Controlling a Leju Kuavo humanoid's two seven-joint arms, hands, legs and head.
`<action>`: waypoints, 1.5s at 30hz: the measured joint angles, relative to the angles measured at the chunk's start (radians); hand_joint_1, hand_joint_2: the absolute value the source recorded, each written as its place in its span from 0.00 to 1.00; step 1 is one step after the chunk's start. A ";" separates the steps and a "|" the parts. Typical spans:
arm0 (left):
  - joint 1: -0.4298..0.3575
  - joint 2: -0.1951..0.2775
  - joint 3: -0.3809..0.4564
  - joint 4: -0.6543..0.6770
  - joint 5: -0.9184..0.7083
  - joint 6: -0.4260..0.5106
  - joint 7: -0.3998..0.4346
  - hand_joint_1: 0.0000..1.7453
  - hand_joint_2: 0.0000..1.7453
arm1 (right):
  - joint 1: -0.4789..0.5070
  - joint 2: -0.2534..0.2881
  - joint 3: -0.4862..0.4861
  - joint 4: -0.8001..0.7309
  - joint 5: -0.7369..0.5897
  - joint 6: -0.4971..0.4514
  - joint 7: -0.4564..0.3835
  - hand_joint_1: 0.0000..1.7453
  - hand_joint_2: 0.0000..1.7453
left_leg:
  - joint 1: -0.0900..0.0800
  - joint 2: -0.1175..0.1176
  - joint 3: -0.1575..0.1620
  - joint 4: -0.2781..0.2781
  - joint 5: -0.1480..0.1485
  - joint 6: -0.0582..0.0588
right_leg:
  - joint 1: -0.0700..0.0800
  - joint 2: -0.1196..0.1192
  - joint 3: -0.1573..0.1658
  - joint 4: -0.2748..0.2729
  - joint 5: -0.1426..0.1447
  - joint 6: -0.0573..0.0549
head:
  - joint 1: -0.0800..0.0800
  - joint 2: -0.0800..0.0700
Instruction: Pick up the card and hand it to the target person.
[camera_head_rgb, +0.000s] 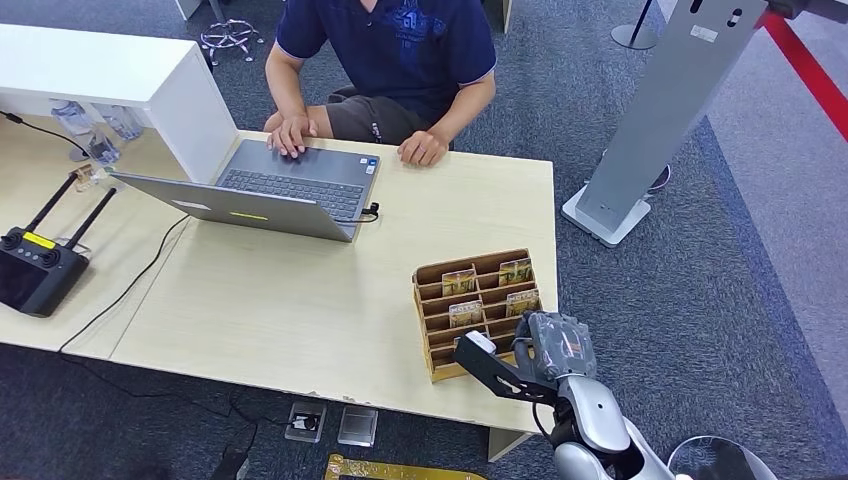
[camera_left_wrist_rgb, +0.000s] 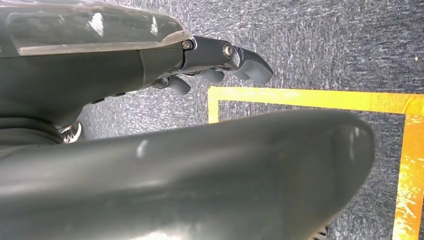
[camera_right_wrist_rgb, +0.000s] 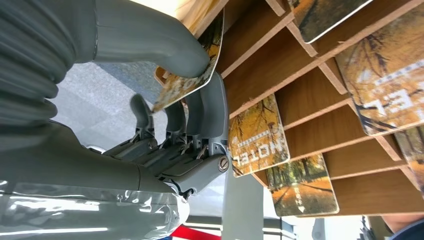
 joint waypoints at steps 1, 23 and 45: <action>0.000 0.000 0.000 0.000 0.000 0.000 0.000 0.00 0.00 | 0.000 0.000 0.000 0.001 0.000 -0.001 -0.002 0.80 1.00 | 0.000 0.000 0.000 0.000 0.000 0.000 | 0.000 0.000 0.000 0.000 0.000 0.000 | 0.000 0.000; 0.000 0.003 0.000 0.000 0.000 -0.001 -0.011 0.00 0.00 | 0.000 0.009 -0.019 0.004 0.010 -0.016 -0.016 0.92 1.00 | 0.000 0.000 0.000 0.000 0.000 0.000 | 0.000 0.000 0.001 0.000 0.000 0.000 | 0.000 0.000; -0.057 0.004 -0.024 0.000 -0.059 0.001 0.035 0.00 0.00 | -0.274 0.001 -0.022 -0.107 -0.060 0.009 -0.037 0.92 1.00 | 0.000 0.000 0.001 0.000 0.002 0.000 | 0.000 0.000 0.001 0.001 0.002 0.000 | 0.000 0.000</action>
